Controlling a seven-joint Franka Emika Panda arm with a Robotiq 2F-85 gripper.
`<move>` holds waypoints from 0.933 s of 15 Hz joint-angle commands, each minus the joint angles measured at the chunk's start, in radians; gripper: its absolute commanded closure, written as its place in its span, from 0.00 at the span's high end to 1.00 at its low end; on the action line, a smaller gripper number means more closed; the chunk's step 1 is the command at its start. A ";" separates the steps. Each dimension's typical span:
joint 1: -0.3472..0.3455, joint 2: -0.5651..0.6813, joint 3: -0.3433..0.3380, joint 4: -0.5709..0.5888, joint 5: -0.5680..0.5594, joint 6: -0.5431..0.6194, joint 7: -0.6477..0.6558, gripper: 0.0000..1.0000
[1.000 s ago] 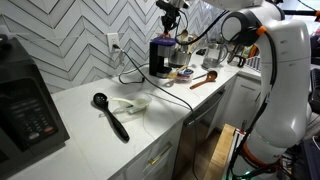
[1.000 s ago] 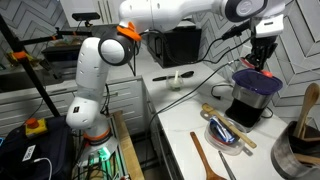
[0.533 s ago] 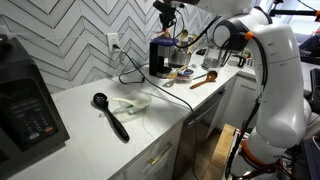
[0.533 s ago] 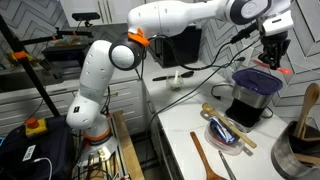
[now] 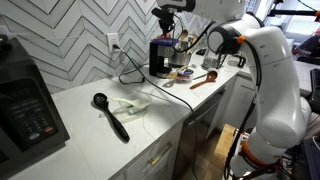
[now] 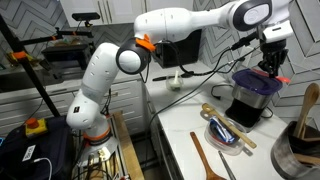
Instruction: Put the orange spoon on the blue lid.
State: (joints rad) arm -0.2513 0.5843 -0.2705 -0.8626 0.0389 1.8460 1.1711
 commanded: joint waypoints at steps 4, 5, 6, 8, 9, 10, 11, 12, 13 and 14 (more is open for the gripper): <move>-0.002 0.006 -0.005 0.047 -0.007 -0.135 -0.001 0.03; -0.002 0.009 -0.005 0.053 -0.009 -0.151 0.000 0.37; -0.002 0.009 -0.006 0.055 -0.009 -0.160 0.001 0.37; -0.006 0.006 0.000 0.055 0.007 -0.132 0.011 0.51; -0.011 -0.007 0.014 0.046 0.036 -0.086 0.005 0.58; -0.011 -0.028 0.028 0.031 0.063 -0.024 -0.003 0.66; -0.003 -0.055 0.035 0.019 0.079 0.018 -0.006 0.73; 0.007 -0.091 0.045 -0.004 0.093 0.055 -0.022 0.82; 0.012 -0.121 0.060 -0.020 0.113 0.086 -0.043 0.88; 0.020 -0.151 0.075 -0.045 0.126 0.123 -0.070 0.95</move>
State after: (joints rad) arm -0.2456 0.5388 -0.2354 -0.8225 0.1162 1.8967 1.1587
